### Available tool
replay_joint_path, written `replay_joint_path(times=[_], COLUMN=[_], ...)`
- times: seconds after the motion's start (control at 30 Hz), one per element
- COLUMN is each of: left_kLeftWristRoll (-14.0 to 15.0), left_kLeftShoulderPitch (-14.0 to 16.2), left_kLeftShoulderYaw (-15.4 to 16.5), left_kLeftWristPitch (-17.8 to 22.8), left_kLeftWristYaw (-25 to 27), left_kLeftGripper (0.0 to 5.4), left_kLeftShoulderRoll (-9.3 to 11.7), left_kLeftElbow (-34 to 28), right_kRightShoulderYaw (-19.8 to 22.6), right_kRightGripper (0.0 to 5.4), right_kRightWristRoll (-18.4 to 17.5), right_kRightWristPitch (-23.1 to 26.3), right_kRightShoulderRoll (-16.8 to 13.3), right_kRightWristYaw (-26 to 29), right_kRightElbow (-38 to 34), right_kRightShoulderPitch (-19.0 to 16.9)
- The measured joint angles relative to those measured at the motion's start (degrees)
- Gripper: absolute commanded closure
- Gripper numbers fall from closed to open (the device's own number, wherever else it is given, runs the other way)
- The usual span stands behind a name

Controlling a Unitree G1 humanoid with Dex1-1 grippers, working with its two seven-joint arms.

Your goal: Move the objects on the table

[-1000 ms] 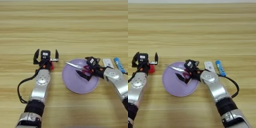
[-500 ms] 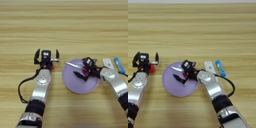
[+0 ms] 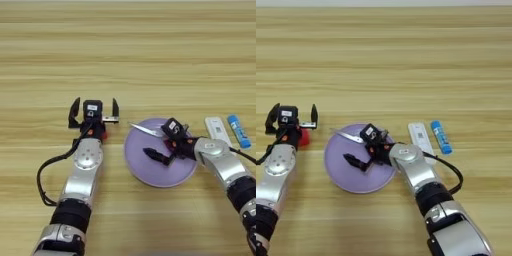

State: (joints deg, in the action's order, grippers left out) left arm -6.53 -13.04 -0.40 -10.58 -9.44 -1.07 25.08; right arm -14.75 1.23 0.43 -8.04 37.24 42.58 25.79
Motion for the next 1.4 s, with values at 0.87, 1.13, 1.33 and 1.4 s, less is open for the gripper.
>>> replay_joint_path(times=[0.87,1.13,1.33,1.4], left_kLeftWristRoll=[-0.05,-0.05,-0.05,-0.05], left_kLeftShoulderPitch=[0.0,0.0,0.0,0.0], left_kLeftShoulderYaw=[-0.38,-0.39,-0.39,-0.41], left_kLeftWristPitch=[0.03,0.03,0.03,0.03], left_kLeftWristYaw=[-0.32,-0.35,-0.37,-0.37], left_kLeftGripper=[0.0,0.0,0.0,0.0], left_kLeftShoulderRoll=[-0.1,-0.11,-0.21,-0.24], left_kLeftElbow=[-0.4,-0.4,-0.4,-0.4], right_kRightShoulderYaw=[1.01,1.48,1.63,1.65], right_kRightGripper=[2.17,3.11,3.69,3.85], right_kRightWristRoll=[1.74,1.97,1.98,1.98], right_kRightWristPitch=[-4.95,-6.09,-6.17,-6.21], right_kRightShoulderRoll=[1.71,2.0,2.07,2.09], right_kRightWristYaw=[-0.66,-0.69,-0.59,-0.58], right_kRightElbow=[9.75,11.36,11.5,11.49], right_kRightShoulderPitch=[3.08,3.62,3.65,3.65])
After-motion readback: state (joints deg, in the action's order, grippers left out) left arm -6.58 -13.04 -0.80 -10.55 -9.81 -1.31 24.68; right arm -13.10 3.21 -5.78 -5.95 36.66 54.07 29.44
